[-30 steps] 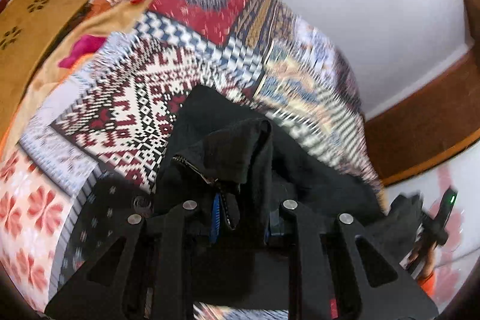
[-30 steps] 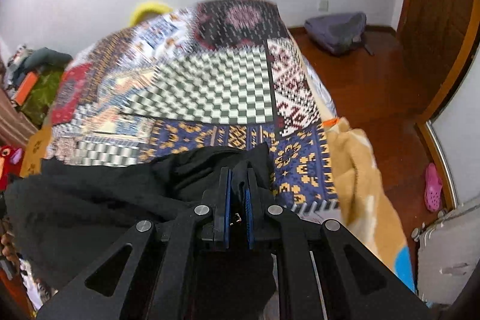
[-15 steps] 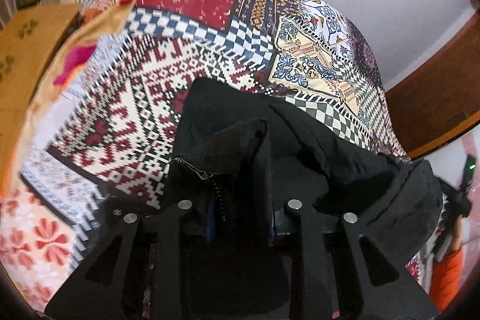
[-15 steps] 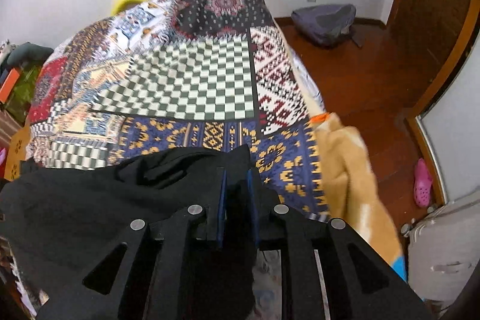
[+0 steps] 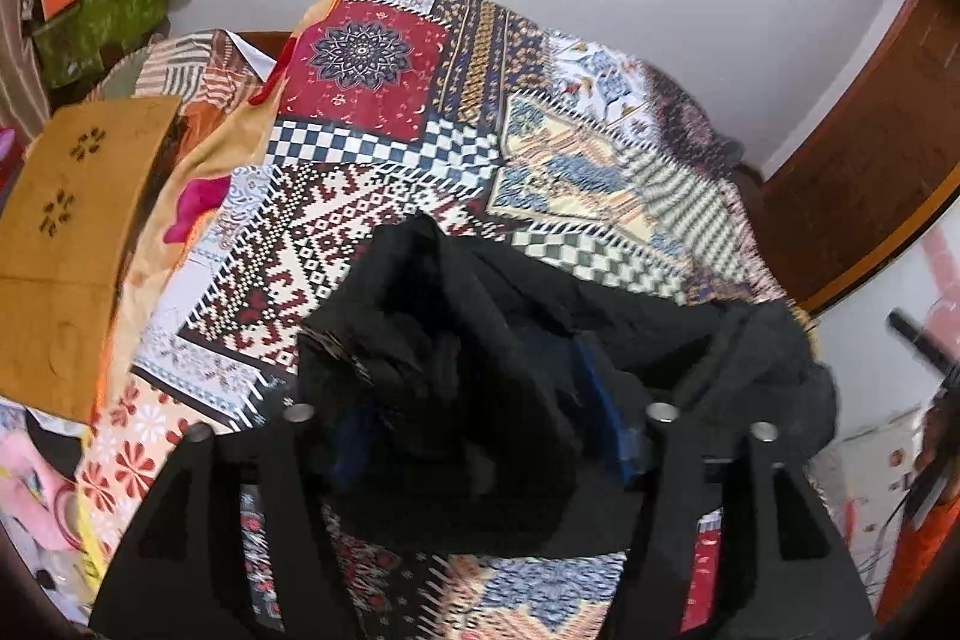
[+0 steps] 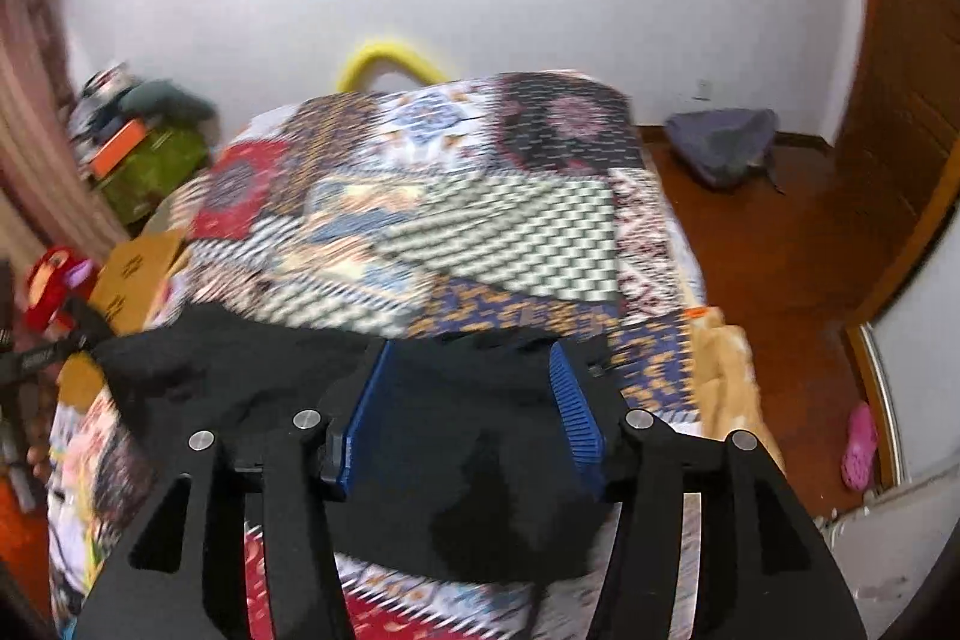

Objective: Fold large clothes

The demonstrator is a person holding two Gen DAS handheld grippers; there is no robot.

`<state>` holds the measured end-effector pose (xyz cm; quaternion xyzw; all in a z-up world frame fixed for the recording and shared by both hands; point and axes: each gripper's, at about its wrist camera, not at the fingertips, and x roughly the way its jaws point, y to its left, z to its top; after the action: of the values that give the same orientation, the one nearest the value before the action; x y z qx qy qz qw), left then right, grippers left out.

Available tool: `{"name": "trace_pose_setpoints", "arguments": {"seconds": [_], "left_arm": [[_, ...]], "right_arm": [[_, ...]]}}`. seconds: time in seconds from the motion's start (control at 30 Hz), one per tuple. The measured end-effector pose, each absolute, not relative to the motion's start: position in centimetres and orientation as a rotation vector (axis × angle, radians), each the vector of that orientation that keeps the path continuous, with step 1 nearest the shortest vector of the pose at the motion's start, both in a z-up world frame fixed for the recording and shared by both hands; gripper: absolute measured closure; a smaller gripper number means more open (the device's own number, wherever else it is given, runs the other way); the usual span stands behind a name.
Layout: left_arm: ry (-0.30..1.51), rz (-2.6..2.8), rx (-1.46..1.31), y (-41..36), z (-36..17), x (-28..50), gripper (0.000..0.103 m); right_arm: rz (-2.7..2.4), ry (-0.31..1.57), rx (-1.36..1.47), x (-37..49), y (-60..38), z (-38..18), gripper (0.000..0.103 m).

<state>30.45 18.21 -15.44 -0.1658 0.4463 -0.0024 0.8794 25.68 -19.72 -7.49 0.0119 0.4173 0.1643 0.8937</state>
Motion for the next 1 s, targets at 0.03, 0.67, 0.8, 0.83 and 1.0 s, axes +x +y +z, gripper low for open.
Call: {"name": "trace_pose_setpoints", "arguments": {"seconds": [0.03, 0.67, 0.8, 0.83, 1.0], "left_arm": [[0.925, -0.005, -0.365, 18.4, -15.3, 30.3, 0.038], [0.909, -0.139, -0.163, 11.0, -14.8, 28.3, 0.026], [0.938, -0.208, -0.101, 6.3, -16.7, 29.7, 0.026], [0.941, -0.223, -0.087, 5.2, -17.1, 30.1, 0.026], [0.957, -0.256, -0.039, 1.3, -19.0, 31.6, 0.026]], "right_arm": [[0.38, 0.878, 0.02, 25.2, -18.9, -7.7, 0.051], [0.471, 1.029, -0.106, 25.4, -9.9, -15.0, 0.046], [0.482, 1.006, -0.063, 24.7, -11.4, -14.2, 0.046], [0.482, 1.002, -0.061, 24.5, -11.7, -14.1, 0.046], [0.441, 1.002, -0.127, 24.9, -12.9, -15.2, 0.046]]}}
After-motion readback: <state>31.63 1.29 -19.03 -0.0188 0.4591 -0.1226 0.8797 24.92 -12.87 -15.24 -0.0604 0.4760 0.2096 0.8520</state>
